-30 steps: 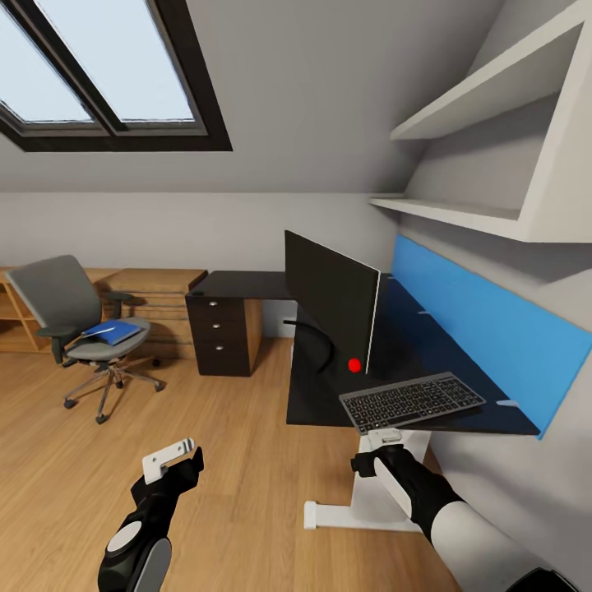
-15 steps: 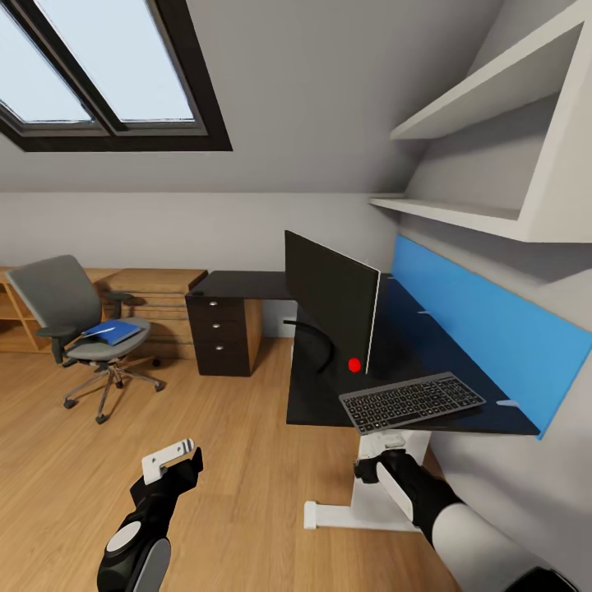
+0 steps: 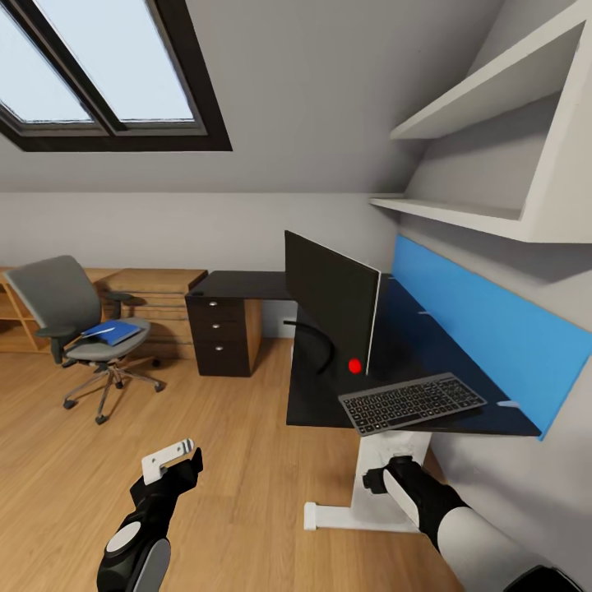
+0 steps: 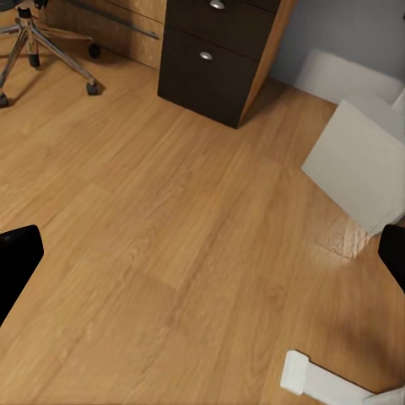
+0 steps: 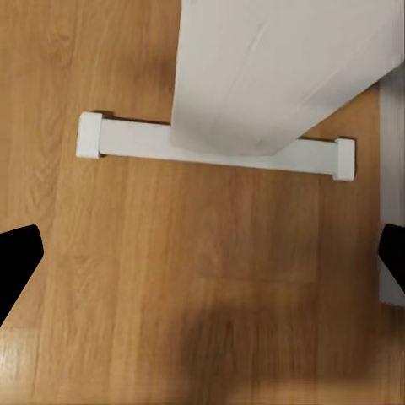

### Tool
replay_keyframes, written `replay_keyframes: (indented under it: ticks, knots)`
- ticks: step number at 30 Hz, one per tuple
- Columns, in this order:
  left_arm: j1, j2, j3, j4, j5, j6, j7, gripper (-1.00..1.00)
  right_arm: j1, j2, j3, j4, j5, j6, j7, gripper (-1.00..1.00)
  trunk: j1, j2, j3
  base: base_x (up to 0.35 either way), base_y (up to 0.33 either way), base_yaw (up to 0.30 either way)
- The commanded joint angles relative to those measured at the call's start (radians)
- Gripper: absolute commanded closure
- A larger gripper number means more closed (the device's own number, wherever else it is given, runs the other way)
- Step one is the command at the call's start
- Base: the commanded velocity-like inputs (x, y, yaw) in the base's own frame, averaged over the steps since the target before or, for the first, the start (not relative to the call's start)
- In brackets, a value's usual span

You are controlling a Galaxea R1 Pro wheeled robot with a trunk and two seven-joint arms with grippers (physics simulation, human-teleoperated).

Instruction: In the bedroom, organize the workspace by keeping the computer under the desk, ensuring the monitor is on the desk, placing the keyboard on the desk next to the monitor, placing the mouse on the desk next to the keyboard, moving the folder from the swivel chair onto the desk next to the mouse, stacking the notebook on top of the folder with the pen on top of the notebook, and positioning the swivel chair next to the desk.

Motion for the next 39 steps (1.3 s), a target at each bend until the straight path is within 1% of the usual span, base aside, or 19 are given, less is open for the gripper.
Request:
replay_keyframes:
  ticks: [1,9,18,24,33,39]
  knots:
    - [0.000,0.000,-0.001,-0.001,0.009,0.002,0.008,-1.00,-0.001,-0.009,0.008,-0.002,-0.011,-0.004,-0.008,-1.00,0.000,-0.001,-0.001,0.235,0.000,0.000]
    - [0.000,0.000,-0.001,-0.001,0.009,0.003,0.008,-1.00,-0.001,-0.016,0.008,-0.002,-0.011,-0.011,-0.008,-1.00,0.000,-0.001,-0.001,0.121,0.000,0.000]
    - [-0.001,0.000,-0.002,-0.001,0.009,0.004,0.008,-1.00,-0.001,-0.015,0.008,-0.003,-0.012,-0.011,-0.007,-1.00,0.000,-0.001,-0.001,0.100,0.000,0.000]
    - [-0.001,0.000,-0.002,-0.001,0.009,0.005,0.008,-1.00,-0.001,-0.015,0.008,-0.003,-0.012,-0.011,-0.007,-1.00,0.000,-0.001,-0.001,0.236,0.000,0.000]
    - [0.000,0.000,-0.001,-0.001,0.009,0.006,0.008,-1.00,-0.001,-0.015,0.008,-0.003,-0.011,-0.010,-0.007,-1.00,0.000,-0.001,-0.001,0.137,0.000,0.000]
    - [0.000,0.002,-0.001,-0.001,0.009,0.006,0.008,-1.00,-0.001,-0.015,0.009,-0.003,-0.011,-0.010,-0.007,-1.00,0.000,-0.001,-0.001,0.046,0.007,0.000]
